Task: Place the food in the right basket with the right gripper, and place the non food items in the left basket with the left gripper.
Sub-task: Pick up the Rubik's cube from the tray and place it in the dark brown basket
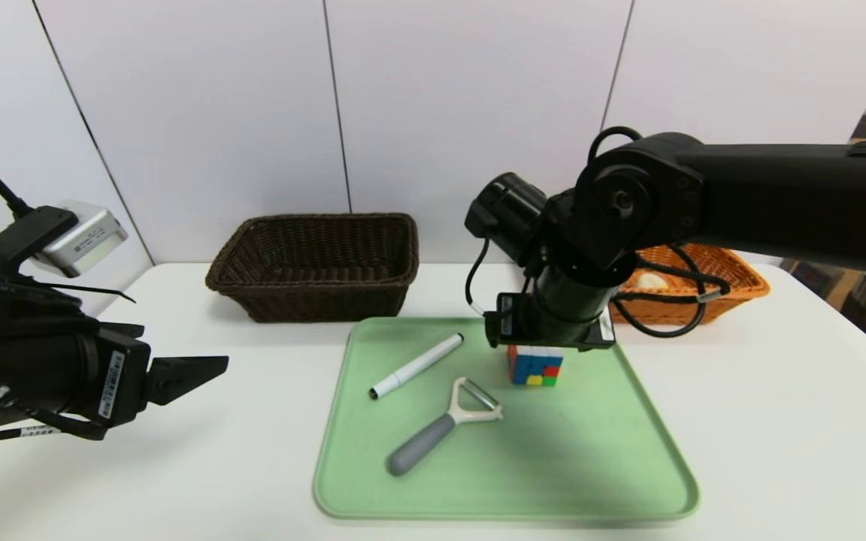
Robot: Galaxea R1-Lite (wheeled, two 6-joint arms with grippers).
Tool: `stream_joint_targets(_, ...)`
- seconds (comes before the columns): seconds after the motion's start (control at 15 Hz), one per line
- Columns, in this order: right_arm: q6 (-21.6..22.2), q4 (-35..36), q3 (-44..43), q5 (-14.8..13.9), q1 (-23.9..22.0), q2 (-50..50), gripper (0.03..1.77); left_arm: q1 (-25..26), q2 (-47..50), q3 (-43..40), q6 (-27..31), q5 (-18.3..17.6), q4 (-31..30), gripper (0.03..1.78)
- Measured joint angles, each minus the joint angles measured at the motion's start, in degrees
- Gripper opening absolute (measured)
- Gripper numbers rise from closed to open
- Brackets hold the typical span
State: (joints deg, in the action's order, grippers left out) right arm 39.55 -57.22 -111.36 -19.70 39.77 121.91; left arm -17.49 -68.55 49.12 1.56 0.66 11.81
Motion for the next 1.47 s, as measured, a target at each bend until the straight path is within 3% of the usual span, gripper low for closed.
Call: stream_joint_targets(1.47,-0.1,5.1,0.7,0.6,-3.0,5.0,1.7,0.1,-0.7,0.1,-0.1,-0.2,0.0,1.69)
